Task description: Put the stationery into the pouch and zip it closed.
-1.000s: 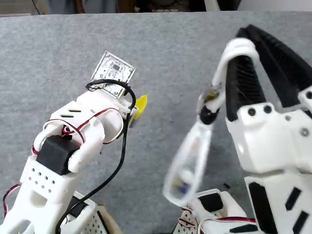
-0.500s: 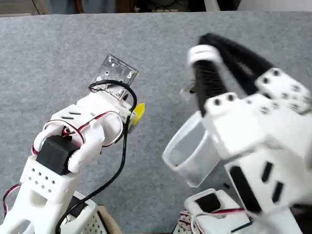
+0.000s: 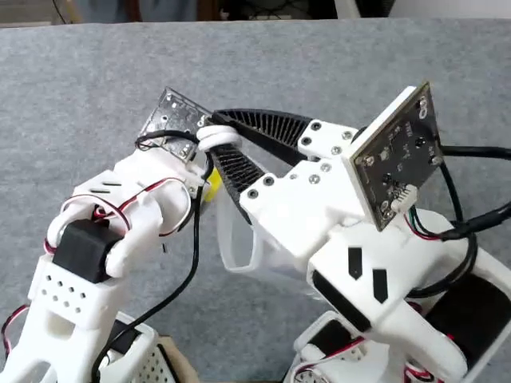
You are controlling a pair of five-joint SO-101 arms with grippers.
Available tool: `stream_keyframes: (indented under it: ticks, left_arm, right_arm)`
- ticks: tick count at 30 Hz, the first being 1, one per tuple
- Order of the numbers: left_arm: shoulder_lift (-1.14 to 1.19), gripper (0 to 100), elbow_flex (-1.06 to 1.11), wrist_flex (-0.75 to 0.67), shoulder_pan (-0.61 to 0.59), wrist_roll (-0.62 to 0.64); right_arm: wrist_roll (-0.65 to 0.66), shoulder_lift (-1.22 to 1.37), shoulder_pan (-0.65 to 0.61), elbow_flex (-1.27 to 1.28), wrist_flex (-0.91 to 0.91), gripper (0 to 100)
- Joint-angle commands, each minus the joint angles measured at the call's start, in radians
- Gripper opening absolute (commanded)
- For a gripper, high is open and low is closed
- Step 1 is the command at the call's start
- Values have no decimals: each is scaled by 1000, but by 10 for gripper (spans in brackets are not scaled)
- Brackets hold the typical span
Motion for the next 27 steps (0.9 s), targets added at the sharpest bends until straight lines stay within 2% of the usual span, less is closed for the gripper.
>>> stream_keyframes:
  ticks: [1, 6, 12, 15, 18, 23, 27]
  left_arm:
    - [-21, 174, -36, 3, -12, -58]
    - [-20, 174, -36, 5, -13, -157]
    - [-18, 174, -15, 5, -65, -236]
    - [-18, 174, 12, 44, -56, -273]
    - [-18, 174, 16, 103, 10, -282]
    - [-31, 174, 12, 215, 148, -315]
    - [-31, 174, -31, 301, 117, -374]
  right_arm:
    - [11, -54, -17, -5, 34, 12]
    - [14, -154, -15, -10, 126, 12]
    - [86, -275, -14, -10, 180, 12]
    - [87, -318, 44, -7, 195, 12]
    - [84, -340, 107, 1, 210, 12]
    - [80, -343, 118, -1, 227, 12]
    - [78, -340, 192, 1, 226, 12]
